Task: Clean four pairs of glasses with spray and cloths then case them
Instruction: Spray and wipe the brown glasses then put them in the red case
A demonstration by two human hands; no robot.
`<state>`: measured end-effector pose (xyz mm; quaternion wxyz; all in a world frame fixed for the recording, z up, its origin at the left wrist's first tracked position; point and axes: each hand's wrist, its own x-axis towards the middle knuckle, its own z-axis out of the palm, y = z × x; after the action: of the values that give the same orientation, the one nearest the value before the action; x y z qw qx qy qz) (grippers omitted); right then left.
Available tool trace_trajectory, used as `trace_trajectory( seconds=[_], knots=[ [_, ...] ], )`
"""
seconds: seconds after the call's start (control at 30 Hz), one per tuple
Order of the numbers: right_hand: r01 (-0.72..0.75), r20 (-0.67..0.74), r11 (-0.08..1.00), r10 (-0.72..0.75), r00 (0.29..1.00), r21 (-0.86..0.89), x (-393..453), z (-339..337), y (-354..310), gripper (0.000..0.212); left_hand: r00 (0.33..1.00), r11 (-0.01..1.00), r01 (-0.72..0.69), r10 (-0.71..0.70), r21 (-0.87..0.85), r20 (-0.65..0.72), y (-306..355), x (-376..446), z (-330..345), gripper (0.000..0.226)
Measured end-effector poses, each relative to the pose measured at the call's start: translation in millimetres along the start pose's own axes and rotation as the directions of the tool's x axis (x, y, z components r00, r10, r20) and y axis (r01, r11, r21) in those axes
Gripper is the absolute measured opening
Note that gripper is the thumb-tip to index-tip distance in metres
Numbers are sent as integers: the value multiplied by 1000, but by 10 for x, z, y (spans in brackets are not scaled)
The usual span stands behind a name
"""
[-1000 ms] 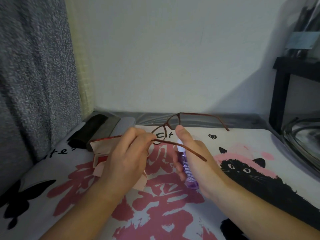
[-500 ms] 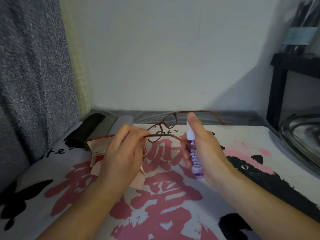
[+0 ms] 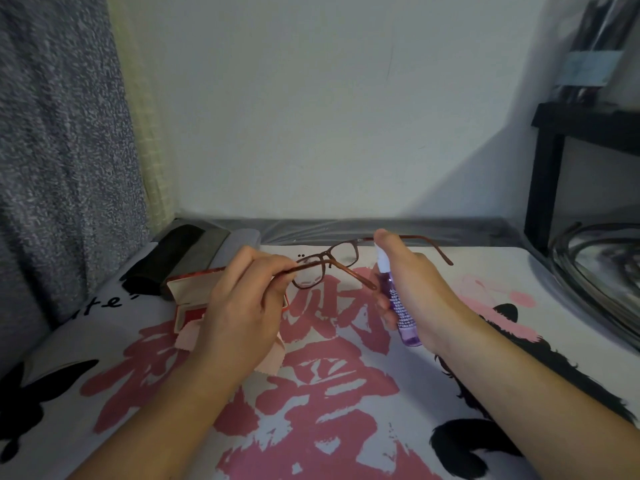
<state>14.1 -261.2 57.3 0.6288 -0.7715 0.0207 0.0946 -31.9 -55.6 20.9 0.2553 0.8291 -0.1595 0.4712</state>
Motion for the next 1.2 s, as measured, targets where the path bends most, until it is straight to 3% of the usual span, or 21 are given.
trace_trajectory(
  seconds=[0.1, 0.27, 0.4, 0.47, 0.6, 0.67, 0.73, 0.8, 0.97, 1.2],
  knots=[
    [-32, 5, 999, 32, 999, -3, 37, -13, 16, 61, 1000, 1000, 28, -28, -7, 1, 1, 1, 4, 17],
    [-60, 48, 996, 64, 997, -72, 109, -33, 75, 77, 996, 995, 90, -88, -49, 34, 9, 10, 24, 13],
    [-13, 39, 988, 20, 999, -154, 41, -66, 6, 79, 943, 932, 331, -320, -146, 93, 93, 40, 6, 17],
    [28, 26, 987, -24, 999, -159, -71, -102, -25, 78, 850, 814, 527, -499, -244, 170, 210, 40, -36, 17],
    [146, -40, 958, -161, 986, -246, -501, -114, -61, 80, 562, 413, 810, -751, -416, 348, 439, 71, -127, 14],
    [204, -62, 933, -232, 971, -295, -760, -71, -10, 81, 404, 93, 843, -759, -530, 510, 584, 117, -218, 11],
    [228, -52, 924, -256, 965, -306, -995, -49, 88, 81, 272, -240, 793, -683, -560, 678, 739, 131, -321, 13],
    [235, -35, 922, -257, 966, -308, -1191, -61, 179, 80, 173, -411, 750, -634, -518, 754, 851, 82, -403, 13],
    [143, -8, 940, -153, 988, -311, -1436, -87, 302, 84, 59, -544, 682, -624, -488, 779, 1000, -263, -459, 12],
    [88, -9, 934, -97, 995, -347, -1461, -57, 357, 84, 7, -528, 715, -651, -459, 759, 1006, -388, -378, 24]
  ],
)
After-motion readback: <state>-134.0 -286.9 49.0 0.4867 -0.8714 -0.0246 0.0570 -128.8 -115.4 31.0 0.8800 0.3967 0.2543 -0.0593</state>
